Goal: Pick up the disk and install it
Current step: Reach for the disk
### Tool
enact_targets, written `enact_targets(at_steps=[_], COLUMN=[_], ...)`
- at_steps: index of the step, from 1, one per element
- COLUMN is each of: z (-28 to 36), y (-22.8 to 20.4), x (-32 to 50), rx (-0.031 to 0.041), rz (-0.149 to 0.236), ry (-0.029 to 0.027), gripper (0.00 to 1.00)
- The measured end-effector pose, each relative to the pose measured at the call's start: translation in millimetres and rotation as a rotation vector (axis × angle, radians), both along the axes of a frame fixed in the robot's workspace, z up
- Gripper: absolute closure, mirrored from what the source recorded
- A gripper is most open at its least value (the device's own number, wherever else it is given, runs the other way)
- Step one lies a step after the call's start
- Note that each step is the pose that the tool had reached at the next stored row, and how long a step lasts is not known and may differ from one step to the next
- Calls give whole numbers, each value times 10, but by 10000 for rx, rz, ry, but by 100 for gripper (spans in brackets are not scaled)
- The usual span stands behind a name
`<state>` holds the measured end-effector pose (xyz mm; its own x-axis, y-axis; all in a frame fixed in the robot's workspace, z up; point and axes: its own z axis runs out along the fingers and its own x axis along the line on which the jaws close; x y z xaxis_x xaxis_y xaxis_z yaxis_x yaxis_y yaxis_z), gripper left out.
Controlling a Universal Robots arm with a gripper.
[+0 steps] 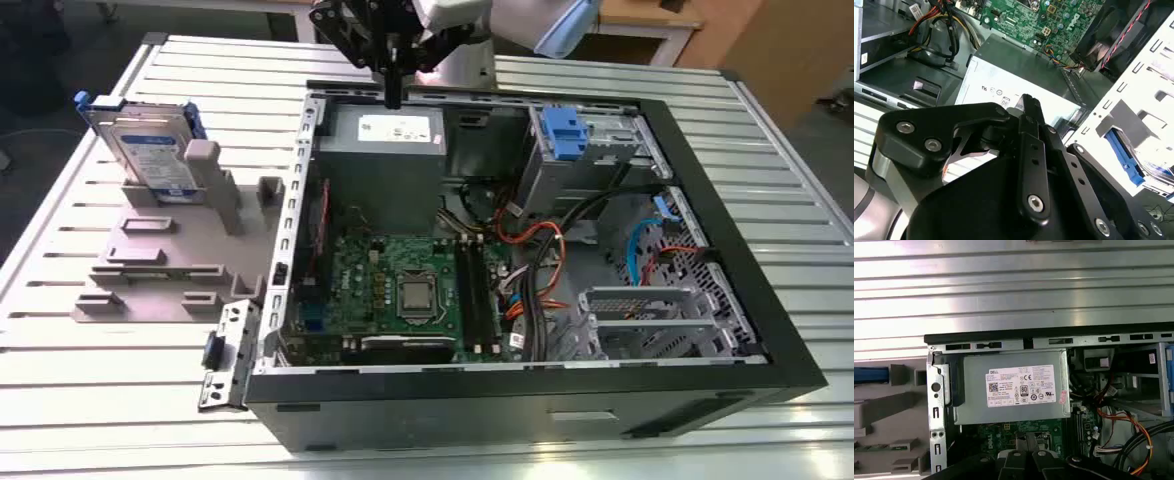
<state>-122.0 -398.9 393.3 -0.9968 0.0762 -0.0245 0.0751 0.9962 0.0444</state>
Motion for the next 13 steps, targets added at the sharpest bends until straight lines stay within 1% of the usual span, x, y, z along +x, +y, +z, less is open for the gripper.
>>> enact_targets(at_steps=[13], z=[0], y=[0], x=[-26], rx=[-1], rz=[0], ry=[0], gripper=[89])
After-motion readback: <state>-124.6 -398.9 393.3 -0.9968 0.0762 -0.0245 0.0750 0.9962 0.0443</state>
